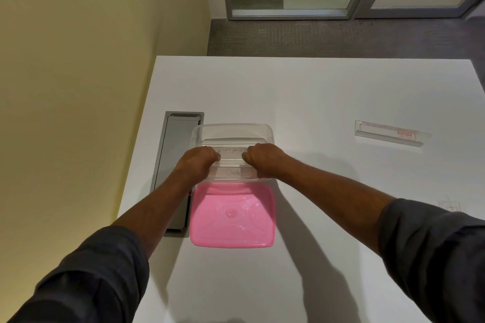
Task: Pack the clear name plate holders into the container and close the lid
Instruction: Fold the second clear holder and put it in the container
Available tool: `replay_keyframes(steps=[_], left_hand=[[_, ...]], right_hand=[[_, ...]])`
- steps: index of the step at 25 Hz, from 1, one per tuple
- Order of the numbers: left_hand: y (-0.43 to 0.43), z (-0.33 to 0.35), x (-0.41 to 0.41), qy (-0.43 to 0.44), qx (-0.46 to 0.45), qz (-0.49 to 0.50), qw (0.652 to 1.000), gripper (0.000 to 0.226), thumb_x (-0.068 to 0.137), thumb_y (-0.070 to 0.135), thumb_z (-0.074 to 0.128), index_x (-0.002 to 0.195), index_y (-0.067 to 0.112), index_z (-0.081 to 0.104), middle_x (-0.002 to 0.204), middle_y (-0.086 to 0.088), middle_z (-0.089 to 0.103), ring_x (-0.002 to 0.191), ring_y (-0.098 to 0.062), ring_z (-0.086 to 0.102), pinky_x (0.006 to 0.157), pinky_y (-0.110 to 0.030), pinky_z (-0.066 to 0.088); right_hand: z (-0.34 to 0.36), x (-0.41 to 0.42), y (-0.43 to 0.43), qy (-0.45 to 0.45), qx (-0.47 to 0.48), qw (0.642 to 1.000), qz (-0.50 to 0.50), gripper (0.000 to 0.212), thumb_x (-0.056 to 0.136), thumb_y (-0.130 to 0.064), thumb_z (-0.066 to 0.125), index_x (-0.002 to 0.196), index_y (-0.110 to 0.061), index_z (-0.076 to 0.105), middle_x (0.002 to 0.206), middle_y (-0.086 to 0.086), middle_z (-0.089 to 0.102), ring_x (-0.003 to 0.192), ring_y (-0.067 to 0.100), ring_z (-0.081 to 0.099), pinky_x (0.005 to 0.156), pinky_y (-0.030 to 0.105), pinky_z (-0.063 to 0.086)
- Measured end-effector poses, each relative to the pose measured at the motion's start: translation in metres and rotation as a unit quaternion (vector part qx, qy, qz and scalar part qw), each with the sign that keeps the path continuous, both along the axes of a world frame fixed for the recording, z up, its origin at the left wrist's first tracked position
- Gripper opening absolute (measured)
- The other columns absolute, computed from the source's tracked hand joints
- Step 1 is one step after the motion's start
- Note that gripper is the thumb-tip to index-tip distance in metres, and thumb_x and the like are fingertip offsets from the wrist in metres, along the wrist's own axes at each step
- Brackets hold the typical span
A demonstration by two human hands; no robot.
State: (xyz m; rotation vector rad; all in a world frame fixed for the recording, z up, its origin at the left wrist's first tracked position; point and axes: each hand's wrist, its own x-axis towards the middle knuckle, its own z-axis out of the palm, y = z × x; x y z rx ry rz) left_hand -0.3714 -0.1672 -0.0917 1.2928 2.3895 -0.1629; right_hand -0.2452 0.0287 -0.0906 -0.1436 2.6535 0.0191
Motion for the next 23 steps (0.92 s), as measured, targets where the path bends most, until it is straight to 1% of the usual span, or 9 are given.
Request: replay_keyframes(steps=[2,6,8,10,12,15,18,20,23], left_hand=[[0.001,-0.002,-0.001,-0.002,0.003,-0.003,1.0,0.049,0.088,0.002,0.074,0.132,0.023,0.071,0.132,-0.006,0.072,0.119,-0.03,0.069,0.097,-0.041,0.058],[0.005,0.003,-0.003,-0.018,-0.007,-0.01,1.0,0.051,0.085,0.003,0.079,0.132,0.02,0.071,0.131,-0.007,0.071,0.118,-0.028,0.068,0.096,-0.042,0.059],[0.006,0.008,-0.005,-0.04,0.019,0.003,0.999,0.059,0.083,0.009,0.085,0.139,0.018,0.068,0.135,-0.006,0.069,0.123,-0.027,0.066,0.1,-0.042,0.056],[0.008,0.016,-0.004,-0.055,0.059,0.026,0.996,0.059,0.085,0.015,0.087,0.14,0.017,0.067,0.135,-0.007,0.071,0.123,-0.026,0.067,0.102,-0.042,0.056],[0.013,0.026,0.004,-0.05,0.106,0.053,0.992,0.048,0.09,0.017,0.083,0.136,0.016,0.07,0.13,-0.007,0.074,0.117,-0.025,0.071,0.099,-0.041,0.058],[0.028,0.043,0.031,-0.034,0.193,0.082,0.977,0.028,0.096,0.021,0.075,0.124,0.018,0.077,0.113,-0.005,0.079,0.101,-0.024,0.075,0.089,-0.041,0.061],[0.049,0.054,0.074,-0.035,0.274,0.116,0.954,0.021,0.099,0.023,0.07,0.118,0.02,0.08,0.107,-0.002,0.081,0.093,-0.022,0.074,0.085,-0.039,0.061],[0.068,0.056,0.108,-0.067,0.292,0.132,0.945,0.022,0.099,0.023,0.069,0.119,0.022,0.079,0.105,0.0,0.081,0.09,-0.02,0.073,0.084,-0.037,0.06],[0.099,0.05,0.16,-0.127,0.269,0.114,0.948,0.021,0.098,0.024,0.068,0.116,0.023,0.08,0.1,0.004,0.08,0.089,-0.016,0.072,0.085,-0.038,0.059]], right_hand=[[-0.001,0.0,0.0,0.002,0.0,1.0,0.002,0.026,0.092,-0.003,0.065,0.118,-0.007,0.064,0.112,0.012,0.071,0.104,0.032,0.072,0.078,0.041,0.06],[-0.001,0.001,0.0,0.018,-0.006,1.0,-0.001,0.03,0.089,-0.002,0.069,0.118,-0.006,0.064,0.113,0.013,0.07,0.104,0.032,0.071,0.075,0.04,0.059],[0.002,0.003,0.002,0.043,-0.029,0.999,-0.017,0.031,0.088,-0.002,0.07,0.119,-0.005,0.064,0.113,0.013,0.069,0.104,0.033,0.069,0.074,0.041,0.059],[0.008,0.007,0.005,0.088,-0.078,0.992,-0.052,0.027,0.091,-0.002,0.067,0.118,-0.004,0.064,0.112,0.014,0.068,0.102,0.034,0.067,0.07,0.039,0.055],[0.019,0.014,0.011,0.132,-0.138,0.977,-0.092,0.026,0.095,-0.008,0.069,0.12,-0.005,0.065,0.114,0.012,0.069,0.103,0.033,0.067,0.073,0.042,0.058],[0.041,0.037,0.023,0.205,-0.209,0.945,-0.149,0.025,0.099,-0.017,0.07,0.123,-0.009,0.069,0.115,0.009,0.073,0.105,0.031,0.069,0.081,0.047,0.059],[0.053,0.075,0.04,0.269,-0.259,0.901,-0.222,0.019,0.098,-0.017,0.072,0.116,-0.01,0.074,0.105,0.008,0.076,0.097,0.03,0.071,0.081,0.045,0.058],[0.055,0.108,0.056,0.268,-0.269,0.881,-0.281,0.017,0.099,-0.019,0.071,0.114,-0.012,0.075,0.103,0.005,0.075,0.094,0.027,0.071,0.083,0.044,0.059],[0.051,0.161,0.08,0.24,-0.277,0.86,-0.357,0.015,0.099,-0.022,0.071,0.112,-0.016,0.076,0.104,0.001,0.075,0.093,0.022,0.07,0.086,0.043,0.059]])
